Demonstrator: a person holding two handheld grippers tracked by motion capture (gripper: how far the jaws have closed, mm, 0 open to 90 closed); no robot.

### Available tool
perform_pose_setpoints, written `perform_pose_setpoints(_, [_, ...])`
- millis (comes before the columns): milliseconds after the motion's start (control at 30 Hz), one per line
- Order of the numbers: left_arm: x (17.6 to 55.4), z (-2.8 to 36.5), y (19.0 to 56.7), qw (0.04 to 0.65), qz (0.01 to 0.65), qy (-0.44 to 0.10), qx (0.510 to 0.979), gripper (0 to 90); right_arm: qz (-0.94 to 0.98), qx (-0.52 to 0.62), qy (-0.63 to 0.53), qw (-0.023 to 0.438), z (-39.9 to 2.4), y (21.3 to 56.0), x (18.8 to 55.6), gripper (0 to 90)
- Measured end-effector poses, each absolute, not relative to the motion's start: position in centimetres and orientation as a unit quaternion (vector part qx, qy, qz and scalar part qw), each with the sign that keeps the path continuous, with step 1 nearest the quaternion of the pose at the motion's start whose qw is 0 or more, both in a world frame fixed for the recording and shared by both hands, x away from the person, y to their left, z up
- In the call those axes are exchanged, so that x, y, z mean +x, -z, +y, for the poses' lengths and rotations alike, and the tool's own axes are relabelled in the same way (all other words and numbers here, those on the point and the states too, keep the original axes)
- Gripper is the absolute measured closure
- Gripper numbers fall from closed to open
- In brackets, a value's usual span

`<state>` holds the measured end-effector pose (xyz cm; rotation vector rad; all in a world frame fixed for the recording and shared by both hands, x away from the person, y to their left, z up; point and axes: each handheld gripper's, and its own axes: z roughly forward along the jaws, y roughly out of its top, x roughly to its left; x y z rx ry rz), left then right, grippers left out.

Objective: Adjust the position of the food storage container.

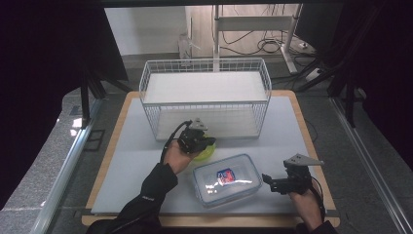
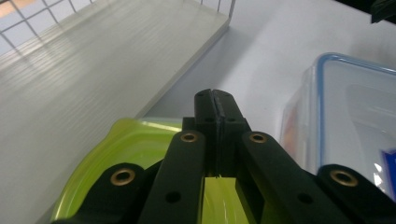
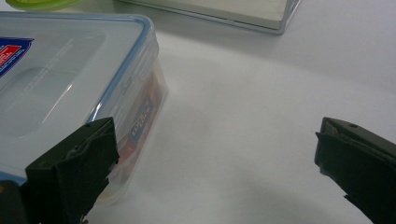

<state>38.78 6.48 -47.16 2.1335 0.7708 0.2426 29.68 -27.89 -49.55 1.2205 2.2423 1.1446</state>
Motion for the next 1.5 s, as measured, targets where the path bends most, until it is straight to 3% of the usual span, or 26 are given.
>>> perform_pose_setpoints(533, [39.7,4.4,48.0,0.368,0.306,-0.1,0.873,90.0,0.795,0.426,-0.401,0.162,-27.9,49.8,29.7,0.0])
perform_pose_setpoints(1500, [36.5,13.1,48.5,0.375,0.341,-0.088,0.857,90.0,0.796,0.428,-0.397,0.163,-27.8,49.8,29.7,0.0])
